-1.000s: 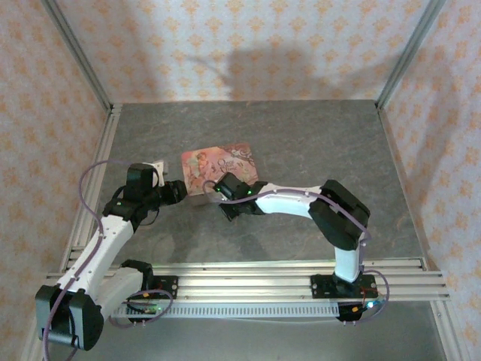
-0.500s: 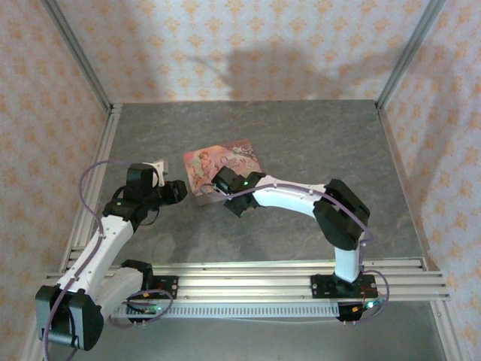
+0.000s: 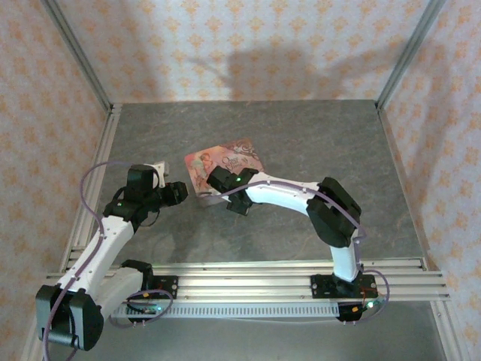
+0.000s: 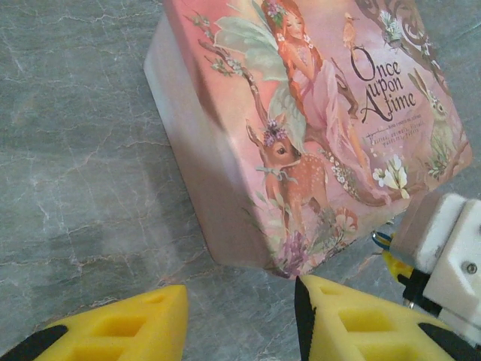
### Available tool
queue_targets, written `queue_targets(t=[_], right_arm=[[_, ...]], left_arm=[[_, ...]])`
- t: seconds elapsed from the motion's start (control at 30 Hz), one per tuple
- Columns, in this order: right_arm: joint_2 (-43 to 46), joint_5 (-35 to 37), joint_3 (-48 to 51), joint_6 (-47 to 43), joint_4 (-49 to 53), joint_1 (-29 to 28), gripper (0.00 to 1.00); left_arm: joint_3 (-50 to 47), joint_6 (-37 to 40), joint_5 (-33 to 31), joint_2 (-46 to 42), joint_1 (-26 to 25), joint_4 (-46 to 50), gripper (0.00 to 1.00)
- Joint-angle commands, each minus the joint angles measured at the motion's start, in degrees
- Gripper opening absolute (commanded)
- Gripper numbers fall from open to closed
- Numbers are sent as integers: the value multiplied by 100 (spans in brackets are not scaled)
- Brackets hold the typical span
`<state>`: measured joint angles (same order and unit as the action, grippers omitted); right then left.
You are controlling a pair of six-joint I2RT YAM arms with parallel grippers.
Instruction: Unlock a padlock with a key
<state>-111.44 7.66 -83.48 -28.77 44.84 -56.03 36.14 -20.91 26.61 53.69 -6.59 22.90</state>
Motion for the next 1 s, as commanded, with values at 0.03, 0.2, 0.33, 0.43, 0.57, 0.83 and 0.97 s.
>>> queue_targets(t=[0.03,0.2,0.33,0.43,0.57,0.83,0.97], right_arm=[[75,-490,-24,-606,349,-123,0],[85,-612,48,-804,238,-120,0],[67,-364,14,-901,219,-135,0],[121,-257,42,-1091,117,-144,0],[113,15,51,-1341,-76,-161,0],[223,372,221,-1530,-876,-186,0],[250,429,289,-1675,-1136,-251,0]], left_arm=[[-91,122,61,-35,51,-164,43],[-90,102,57,19,48,-127,42],[-124,96,46,-25,52,-116,42],[-138,92,43,-34,45,-120,42],[-134,91,46,0,46,-132,42],[-220,-38,-76,62,47,-114,41],[-307,-140,-125,72,50,-145,41]])
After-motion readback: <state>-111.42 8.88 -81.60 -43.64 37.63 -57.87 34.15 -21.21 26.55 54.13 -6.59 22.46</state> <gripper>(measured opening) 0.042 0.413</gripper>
